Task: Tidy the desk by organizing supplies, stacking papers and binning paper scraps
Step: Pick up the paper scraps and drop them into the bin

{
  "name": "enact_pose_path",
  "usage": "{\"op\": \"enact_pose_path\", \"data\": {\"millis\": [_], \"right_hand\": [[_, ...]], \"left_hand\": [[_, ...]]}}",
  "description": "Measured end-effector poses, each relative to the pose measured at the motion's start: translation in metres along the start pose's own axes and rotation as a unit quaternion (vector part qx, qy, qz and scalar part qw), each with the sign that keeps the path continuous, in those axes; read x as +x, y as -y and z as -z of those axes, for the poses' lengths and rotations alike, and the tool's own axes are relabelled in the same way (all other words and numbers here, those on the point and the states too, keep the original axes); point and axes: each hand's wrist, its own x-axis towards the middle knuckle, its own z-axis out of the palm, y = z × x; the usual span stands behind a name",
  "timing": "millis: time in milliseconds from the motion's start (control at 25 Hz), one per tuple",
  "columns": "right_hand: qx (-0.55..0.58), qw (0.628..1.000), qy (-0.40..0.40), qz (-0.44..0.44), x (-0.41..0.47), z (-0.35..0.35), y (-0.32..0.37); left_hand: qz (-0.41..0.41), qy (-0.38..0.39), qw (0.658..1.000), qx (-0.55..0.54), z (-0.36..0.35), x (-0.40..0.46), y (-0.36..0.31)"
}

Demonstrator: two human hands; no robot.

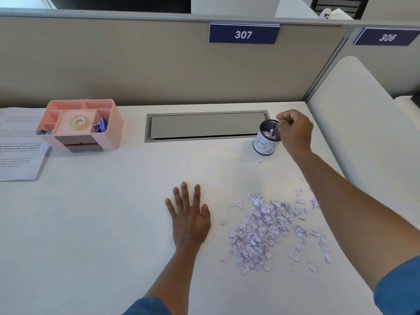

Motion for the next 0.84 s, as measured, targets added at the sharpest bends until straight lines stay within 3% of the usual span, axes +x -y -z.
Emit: {"op": "enact_pose_path", "data": {"millis": [80, 160, 280, 360, 600, 840], "right_hand": [[0.02, 0.999, 0.018, 0.026, -0.033, -0.001, 0.002], [0.005, 0.994, 0.098, 0.041, -0.072, -0.006, -0.007], [-0.149, 0.953, 0.261, 0.025, -0.123, -0.009, -0.038], [-0.243, 0.917, 0.318, 0.003, -0.148, -0.004, -0.056], [-0.264, 0.899, 0.351, 0.005, -0.191, -0.015, -0.052], [-0.296, 0.881, 0.36, 0.08, -0.226, -0.049, -0.032]], "left_hand": [[-0.002, 0.002, 1.0, -0.002, 0.0, 0.0, -0.001], [-0.003, 0.0, 1.0, 0.0, 0.002, 0.0, 0.0], [-0.009, -0.001, 1.0, 0.003, 0.001, 0.002, 0.001], [-0.013, 0.001, 1.0, 0.003, -0.001, 0.001, 0.001], [-0.022, 0.015, 1.0, 0.01, 0.0, -0.004, 0.003], [0.002, 0.009, 1.0, 0.001, -0.003, -0.022, -0.006]]}}
